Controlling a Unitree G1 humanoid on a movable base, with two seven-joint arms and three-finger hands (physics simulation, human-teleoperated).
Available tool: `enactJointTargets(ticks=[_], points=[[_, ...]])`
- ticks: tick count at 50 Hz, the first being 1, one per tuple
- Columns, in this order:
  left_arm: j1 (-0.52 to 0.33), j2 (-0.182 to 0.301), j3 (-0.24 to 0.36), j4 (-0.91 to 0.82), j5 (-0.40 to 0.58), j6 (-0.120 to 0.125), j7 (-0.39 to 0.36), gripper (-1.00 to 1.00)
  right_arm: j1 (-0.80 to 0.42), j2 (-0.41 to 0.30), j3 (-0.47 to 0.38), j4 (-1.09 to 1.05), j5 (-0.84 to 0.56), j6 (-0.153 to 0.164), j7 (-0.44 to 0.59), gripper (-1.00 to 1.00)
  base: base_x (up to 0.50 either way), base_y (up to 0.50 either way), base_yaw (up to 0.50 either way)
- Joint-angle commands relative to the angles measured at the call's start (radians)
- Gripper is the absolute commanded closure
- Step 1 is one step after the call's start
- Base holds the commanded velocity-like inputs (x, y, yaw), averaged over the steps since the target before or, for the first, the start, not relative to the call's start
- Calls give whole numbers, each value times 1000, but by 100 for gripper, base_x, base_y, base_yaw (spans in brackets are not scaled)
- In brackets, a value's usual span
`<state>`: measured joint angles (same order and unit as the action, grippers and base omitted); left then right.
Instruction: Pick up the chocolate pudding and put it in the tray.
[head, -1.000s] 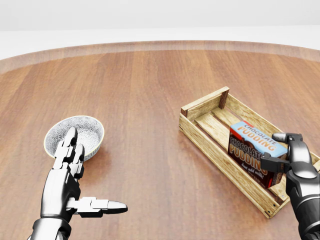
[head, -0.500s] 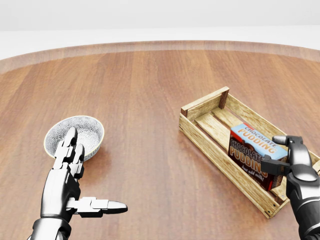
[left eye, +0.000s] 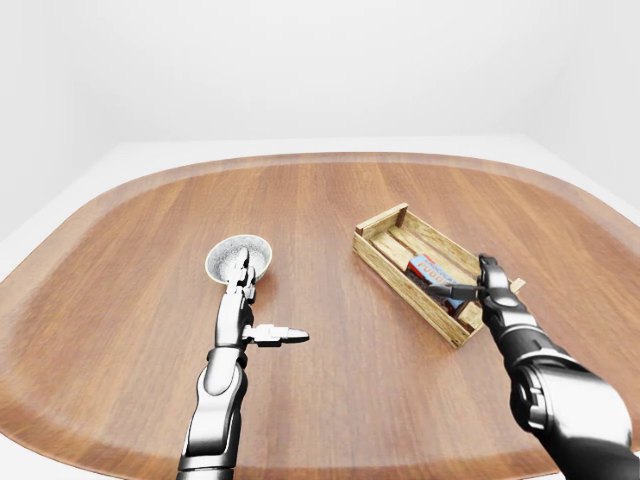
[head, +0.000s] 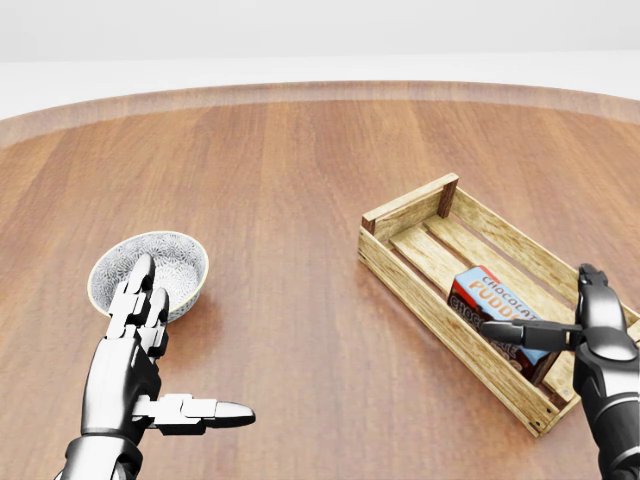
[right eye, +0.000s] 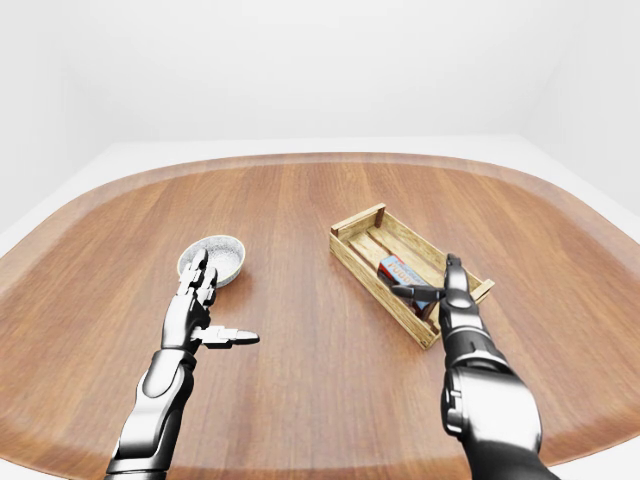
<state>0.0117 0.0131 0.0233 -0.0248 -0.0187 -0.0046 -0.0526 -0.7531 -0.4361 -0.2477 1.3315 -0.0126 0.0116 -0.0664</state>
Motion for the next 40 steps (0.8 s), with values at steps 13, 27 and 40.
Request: enactJointTargets(ticks=[13, 27, 40], points=[[-1, 0, -1, 1, 0, -2, -2, -100, -30, -12, 5, -9, 11, -3, 12, -100, 0, 0, 0], [-1, 0, -1, 1, -1, -2, -2, -100, -140, -71, 33, -125, 34, 39, 45, -100, 0, 0, 0], [0, 0, -1, 1, -1, -2, -2, -100, -132, -96, 24, -412, 62, 76, 61, -100, 0, 0, 0]])
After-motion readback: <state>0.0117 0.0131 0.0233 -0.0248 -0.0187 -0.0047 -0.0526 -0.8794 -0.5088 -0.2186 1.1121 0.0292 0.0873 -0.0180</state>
